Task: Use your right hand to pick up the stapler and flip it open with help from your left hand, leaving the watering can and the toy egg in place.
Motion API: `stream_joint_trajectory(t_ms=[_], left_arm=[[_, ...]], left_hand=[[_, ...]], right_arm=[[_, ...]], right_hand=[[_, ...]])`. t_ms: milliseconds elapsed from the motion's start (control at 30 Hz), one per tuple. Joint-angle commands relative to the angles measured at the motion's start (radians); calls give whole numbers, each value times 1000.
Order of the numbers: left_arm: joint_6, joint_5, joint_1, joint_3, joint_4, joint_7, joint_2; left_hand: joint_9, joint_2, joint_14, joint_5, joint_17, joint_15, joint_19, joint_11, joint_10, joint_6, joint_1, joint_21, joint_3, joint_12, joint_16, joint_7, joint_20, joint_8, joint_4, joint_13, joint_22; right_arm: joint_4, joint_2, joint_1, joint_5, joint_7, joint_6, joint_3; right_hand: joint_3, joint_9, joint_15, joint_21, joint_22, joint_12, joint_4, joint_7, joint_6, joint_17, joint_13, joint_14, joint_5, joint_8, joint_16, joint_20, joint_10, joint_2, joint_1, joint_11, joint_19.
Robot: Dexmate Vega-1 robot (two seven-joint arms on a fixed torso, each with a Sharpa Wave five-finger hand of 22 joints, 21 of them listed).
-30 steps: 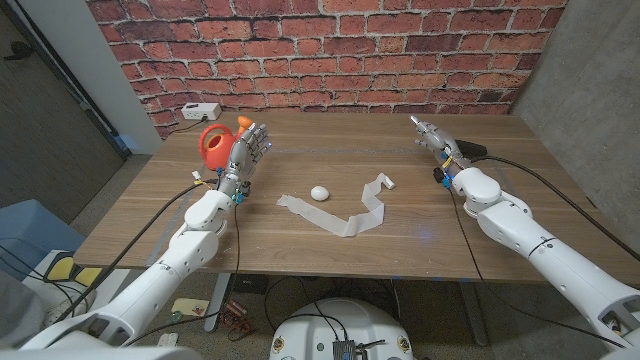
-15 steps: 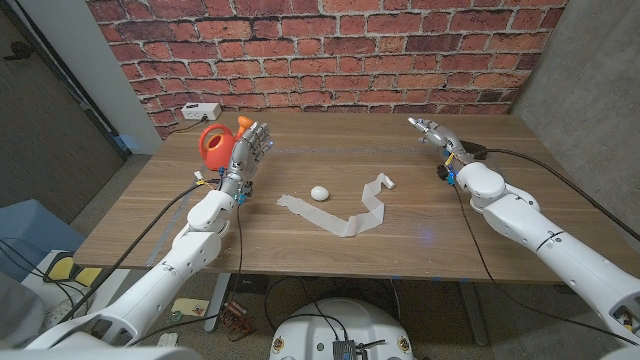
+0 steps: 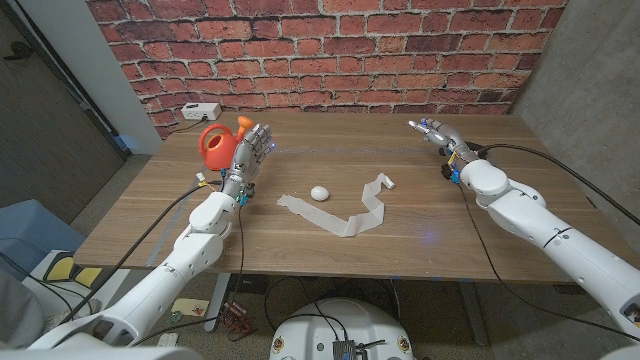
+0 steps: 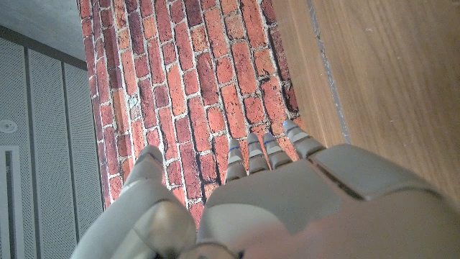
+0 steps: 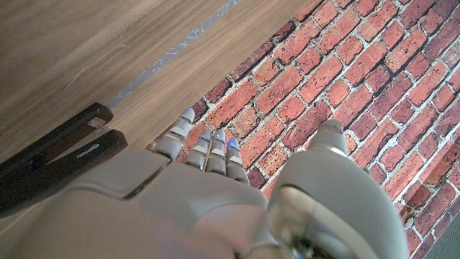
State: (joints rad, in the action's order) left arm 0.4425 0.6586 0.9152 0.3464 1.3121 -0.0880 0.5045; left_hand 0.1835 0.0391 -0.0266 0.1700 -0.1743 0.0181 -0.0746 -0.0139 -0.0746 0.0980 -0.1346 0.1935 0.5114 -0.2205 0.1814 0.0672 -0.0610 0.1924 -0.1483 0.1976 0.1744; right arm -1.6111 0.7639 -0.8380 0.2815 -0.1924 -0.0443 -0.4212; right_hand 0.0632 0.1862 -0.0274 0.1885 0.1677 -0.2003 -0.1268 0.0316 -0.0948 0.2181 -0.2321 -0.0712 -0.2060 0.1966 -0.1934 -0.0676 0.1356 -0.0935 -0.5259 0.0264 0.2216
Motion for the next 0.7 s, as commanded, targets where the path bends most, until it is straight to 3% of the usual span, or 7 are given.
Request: stream_joint_trajectory(t_ms=[33,333,700], left_arm=[[-7,-30,7,0,35,23,24],[-58,-36,44,-5,117,86,42],[-69,-37,28,9,109,98,17]], left_hand=[[2,-11,4,4,-3,-5,-2,-5,-2,3,1,-2,0,0,0,-4,-1,-1,7,4,2],[2,-11,1,4,-3,-4,-5,-1,-7,5,2,-1,-1,-2,2,-6,-2,-1,7,4,2],[2,-10,-4,3,-3,-4,-9,-2,-12,8,3,1,-2,-3,4,-8,-1,0,7,4,2]], right_arm=[[-18,34,-3,-55,-18,-20,-1],[-36,80,-3,-107,-8,-55,-6],[-72,123,7,-153,12,-117,-11]], right_hand=[[-6,2,-10,2,3,-3,-11,-6,-6,-2,1,-5,2,5,-5,3,5,0,-24,-8,6],[-13,2,-10,1,3,-3,-18,-9,-5,-6,3,-3,3,4,-4,6,4,-2,-40,-10,4],[-24,2,-17,2,2,-5,-26,-14,-12,-11,6,-6,6,6,-6,12,11,-8,-63,-17,6]])
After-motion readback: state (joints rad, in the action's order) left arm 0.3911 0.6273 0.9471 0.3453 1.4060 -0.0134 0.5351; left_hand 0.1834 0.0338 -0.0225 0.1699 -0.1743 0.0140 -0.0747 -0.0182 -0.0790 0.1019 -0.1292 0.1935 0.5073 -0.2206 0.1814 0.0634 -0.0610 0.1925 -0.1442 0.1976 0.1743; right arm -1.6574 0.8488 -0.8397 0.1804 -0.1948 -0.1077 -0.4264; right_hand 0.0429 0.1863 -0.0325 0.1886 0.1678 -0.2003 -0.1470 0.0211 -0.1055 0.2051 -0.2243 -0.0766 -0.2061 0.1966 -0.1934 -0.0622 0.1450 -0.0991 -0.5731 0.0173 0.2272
